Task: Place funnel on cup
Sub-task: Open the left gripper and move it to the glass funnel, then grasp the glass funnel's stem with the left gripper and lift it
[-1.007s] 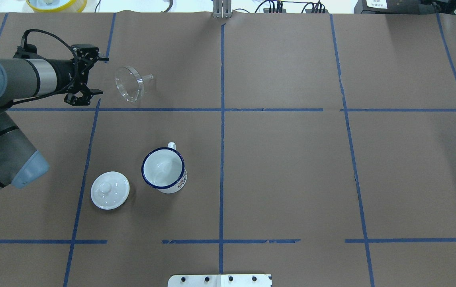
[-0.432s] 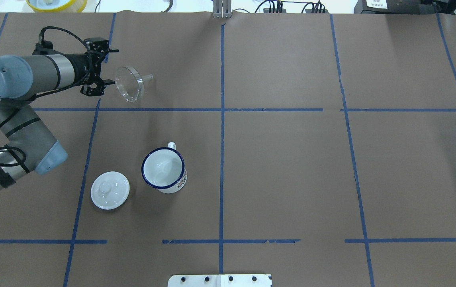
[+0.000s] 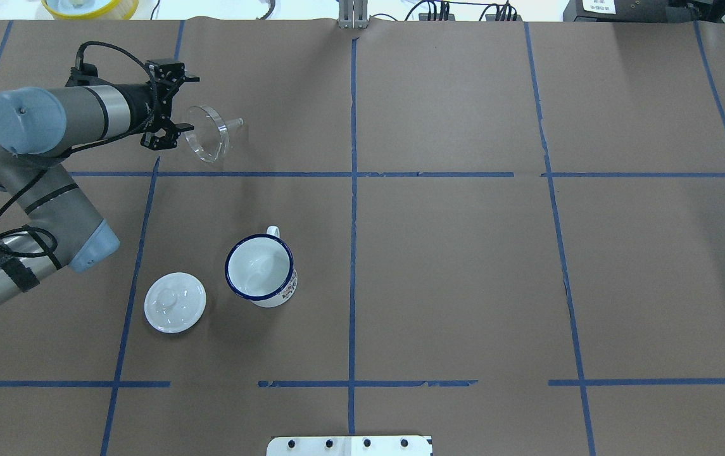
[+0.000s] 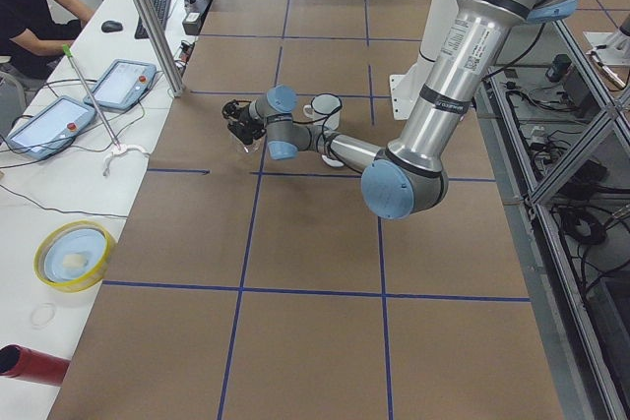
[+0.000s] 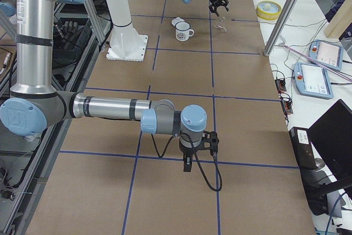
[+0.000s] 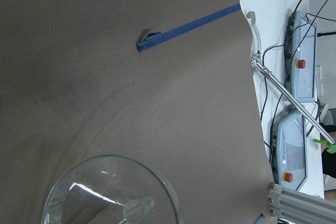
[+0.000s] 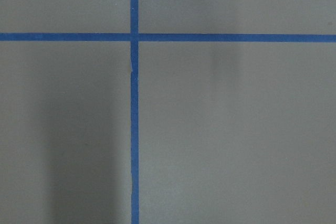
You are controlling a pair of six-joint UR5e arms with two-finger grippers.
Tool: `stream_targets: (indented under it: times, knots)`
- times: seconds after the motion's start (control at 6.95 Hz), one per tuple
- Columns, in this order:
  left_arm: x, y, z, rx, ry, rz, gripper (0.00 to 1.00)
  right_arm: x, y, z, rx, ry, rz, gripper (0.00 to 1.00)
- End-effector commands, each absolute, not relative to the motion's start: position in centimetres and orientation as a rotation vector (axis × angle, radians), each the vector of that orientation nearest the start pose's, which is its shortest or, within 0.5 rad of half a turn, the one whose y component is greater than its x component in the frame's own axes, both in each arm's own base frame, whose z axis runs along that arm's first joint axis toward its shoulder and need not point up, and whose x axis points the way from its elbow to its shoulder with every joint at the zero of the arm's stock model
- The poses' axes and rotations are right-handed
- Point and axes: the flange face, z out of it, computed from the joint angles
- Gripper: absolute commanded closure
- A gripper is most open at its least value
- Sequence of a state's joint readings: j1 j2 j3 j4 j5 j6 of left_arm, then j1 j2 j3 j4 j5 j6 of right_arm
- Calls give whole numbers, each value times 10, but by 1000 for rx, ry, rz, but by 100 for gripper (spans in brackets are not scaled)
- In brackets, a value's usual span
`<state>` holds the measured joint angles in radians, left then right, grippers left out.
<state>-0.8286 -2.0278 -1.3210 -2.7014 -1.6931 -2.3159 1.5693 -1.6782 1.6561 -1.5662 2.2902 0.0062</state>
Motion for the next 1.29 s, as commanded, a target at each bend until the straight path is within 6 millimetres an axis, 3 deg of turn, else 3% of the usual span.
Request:
stream_targets:
  times: [0.0,0.86,1.15]
  knots:
    - [383,-593,401,-51,1494,-1212,11,67,-445,671,-20,-719,11,0]
    - [392,-599,413,-52,1561,-1168,27,67,-445,670,-19,-719,10,0]
    - [394,-599,411,-53,1564,-1166,42,67,-445,670,-19,-719,10,0]
